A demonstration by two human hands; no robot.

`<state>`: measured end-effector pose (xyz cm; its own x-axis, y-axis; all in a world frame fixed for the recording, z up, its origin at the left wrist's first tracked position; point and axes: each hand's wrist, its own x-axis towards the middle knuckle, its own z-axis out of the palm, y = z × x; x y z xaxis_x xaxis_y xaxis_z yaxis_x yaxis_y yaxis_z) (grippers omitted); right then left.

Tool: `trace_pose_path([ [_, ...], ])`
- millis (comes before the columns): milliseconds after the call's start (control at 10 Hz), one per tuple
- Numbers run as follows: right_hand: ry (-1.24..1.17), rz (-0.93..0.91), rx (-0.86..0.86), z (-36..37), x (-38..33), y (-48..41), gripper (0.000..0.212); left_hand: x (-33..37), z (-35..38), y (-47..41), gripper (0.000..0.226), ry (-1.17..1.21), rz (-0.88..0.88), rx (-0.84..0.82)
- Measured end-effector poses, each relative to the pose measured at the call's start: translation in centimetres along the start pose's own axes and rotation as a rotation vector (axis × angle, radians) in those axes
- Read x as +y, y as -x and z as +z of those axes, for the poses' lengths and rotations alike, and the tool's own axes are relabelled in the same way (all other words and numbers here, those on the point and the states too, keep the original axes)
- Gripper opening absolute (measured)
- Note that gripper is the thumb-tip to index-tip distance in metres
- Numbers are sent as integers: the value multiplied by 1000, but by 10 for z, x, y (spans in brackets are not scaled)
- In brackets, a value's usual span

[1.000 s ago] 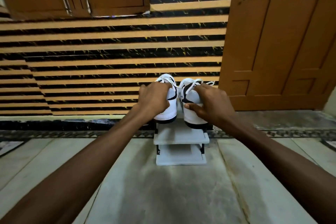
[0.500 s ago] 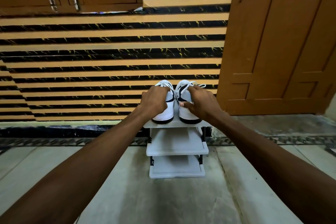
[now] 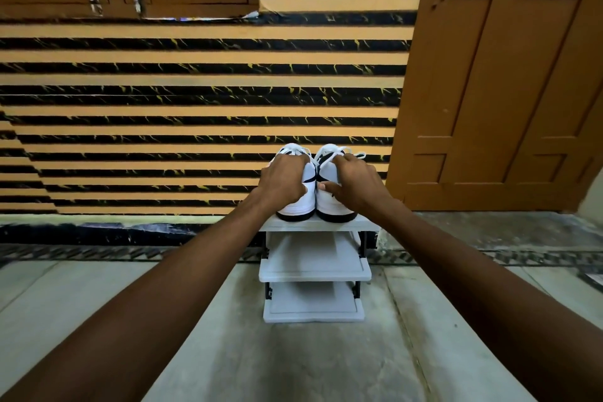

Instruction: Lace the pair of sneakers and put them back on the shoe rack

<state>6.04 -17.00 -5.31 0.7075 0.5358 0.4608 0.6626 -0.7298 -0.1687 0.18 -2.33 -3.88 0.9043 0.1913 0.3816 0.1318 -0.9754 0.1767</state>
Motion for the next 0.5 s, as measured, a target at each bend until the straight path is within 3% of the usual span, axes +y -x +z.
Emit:
trace_pose_path([
  [300, -8, 50, -75, -7, -7, -4, 60, -2, -3, 0, 51, 13, -11, -24],
  [500, -34, 97, -3, -9, -8, 6, 61, -3, -4, 7, 57, 56, 15, -20],
])
